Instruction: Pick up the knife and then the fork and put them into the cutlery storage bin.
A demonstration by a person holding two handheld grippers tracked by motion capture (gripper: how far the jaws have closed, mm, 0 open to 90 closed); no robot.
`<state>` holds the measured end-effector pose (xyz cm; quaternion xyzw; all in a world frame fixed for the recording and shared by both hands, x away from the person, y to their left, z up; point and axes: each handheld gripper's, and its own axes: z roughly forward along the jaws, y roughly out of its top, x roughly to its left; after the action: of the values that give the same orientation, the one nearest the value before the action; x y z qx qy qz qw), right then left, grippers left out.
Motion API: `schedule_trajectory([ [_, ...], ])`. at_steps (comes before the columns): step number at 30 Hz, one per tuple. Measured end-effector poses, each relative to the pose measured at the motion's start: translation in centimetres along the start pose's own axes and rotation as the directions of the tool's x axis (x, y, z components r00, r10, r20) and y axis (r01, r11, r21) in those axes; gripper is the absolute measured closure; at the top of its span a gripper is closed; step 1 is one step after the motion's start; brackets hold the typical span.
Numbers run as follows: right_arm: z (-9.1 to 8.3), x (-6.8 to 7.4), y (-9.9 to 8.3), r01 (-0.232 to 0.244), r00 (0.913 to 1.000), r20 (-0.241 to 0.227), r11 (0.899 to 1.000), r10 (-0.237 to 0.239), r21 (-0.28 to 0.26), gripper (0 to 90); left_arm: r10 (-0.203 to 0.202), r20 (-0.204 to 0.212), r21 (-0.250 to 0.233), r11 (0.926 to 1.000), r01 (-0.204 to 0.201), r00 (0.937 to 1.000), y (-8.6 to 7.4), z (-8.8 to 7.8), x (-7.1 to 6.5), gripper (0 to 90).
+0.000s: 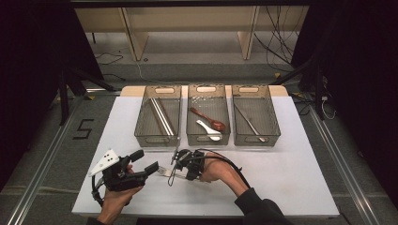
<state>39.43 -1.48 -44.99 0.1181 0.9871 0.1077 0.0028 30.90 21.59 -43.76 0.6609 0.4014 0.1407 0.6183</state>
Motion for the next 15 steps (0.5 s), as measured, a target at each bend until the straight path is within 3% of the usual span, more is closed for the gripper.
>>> schedule_trajectory([
  [7, -0.6, -0.6, -0.7, -0.028, 0.9996, -0.010, 0.999, 0.028, -0.016, 83.4, -0.001, 0.000, 0.001, 1.0000, 0.001, 1.0000, 0.0, 0.0, 0.0, 15.9],
  [15, -2.7, -1.5, -1.8, -0.063, 0.9980, -0.014, 0.994, 0.062, -0.093, 83.4, -0.001, 0.000, 0.001, 1.0000, 0.001, 1.0000, 0.0, 0.0, 0.0, 15.9],
])
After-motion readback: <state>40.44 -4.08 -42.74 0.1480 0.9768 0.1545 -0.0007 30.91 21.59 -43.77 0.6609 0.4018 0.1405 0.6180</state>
